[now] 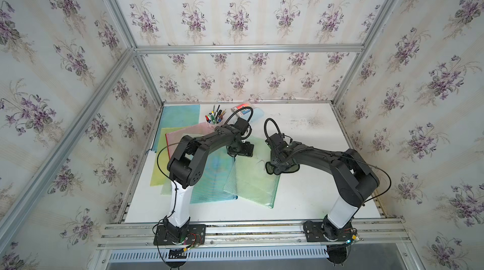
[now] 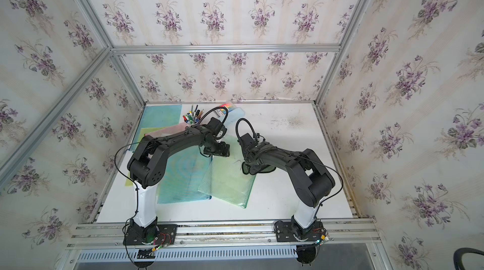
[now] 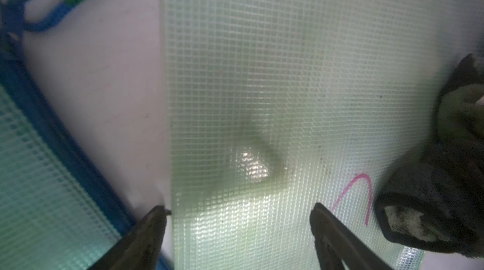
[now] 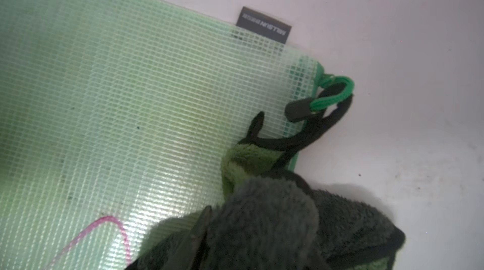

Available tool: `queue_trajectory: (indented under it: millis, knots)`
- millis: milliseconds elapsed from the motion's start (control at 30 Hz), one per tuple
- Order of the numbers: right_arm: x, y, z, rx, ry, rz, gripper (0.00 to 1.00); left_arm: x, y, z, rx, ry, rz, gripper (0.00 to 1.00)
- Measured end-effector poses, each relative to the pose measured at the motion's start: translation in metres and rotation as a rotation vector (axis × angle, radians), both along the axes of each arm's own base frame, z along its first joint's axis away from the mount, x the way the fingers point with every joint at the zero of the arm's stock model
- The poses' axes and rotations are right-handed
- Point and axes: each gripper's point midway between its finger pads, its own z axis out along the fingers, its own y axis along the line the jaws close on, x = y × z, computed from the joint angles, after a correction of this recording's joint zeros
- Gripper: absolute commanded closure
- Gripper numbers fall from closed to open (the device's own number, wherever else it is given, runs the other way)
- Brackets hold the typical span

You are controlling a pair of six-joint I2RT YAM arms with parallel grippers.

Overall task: Wipe the document bag
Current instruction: Adjust the document bag at the center of the board.

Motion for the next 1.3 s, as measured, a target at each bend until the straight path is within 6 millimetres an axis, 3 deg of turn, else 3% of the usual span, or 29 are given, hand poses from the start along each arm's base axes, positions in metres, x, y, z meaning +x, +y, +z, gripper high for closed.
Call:
queue_trajectory:
  millis: [233,467,600,800,900,967,1067,1200,1300]
  knots:
    - [0.003,0.005,-0.011,-0.008,0.026,0.024,0.59,-0.002,0.0,-0.001,-0.059,0.018,-0.026,0.14]
    - [0.006,0.006,-0.012,-0.003,0.03,0.038,0.59,-0.015,-0.003,0.019,-0.376,0.112,0.062,0.14]
    - [0.006,0.005,-0.012,0.014,0.031,0.048,0.59,-0.003,-0.018,0.042,-0.553,0.124,0.065,0.14]
    - [0.006,0.005,-0.013,0.024,0.027,0.062,0.59,0.012,-0.034,0.054,-0.697,0.16,0.038,0.16]
    - [0.006,0.006,-0.013,0.032,0.023,0.068,0.6,0.033,-0.041,0.057,-0.714,0.146,0.009,0.28]
    - [0.007,0.005,-0.012,0.036,0.024,0.069,0.6,0.036,-0.044,0.057,-0.713,0.145,-0.016,0.42]
    - [0.011,-0.001,-0.002,0.044,0.009,0.063,0.6,0.024,-0.042,0.052,-0.704,0.169,-0.032,0.62]
    - [0.024,-0.011,0.038,0.087,-0.086,0.048,0.6,0.001,-0.036,0.04,-0.683,0.227,-0.023,0.73]
    - [0.033,-0.005,0.062,0.104,-0.131,0.082,0.61,-0.014,-0.037,0.032,-0.664,0.257,-0.031,0.85]
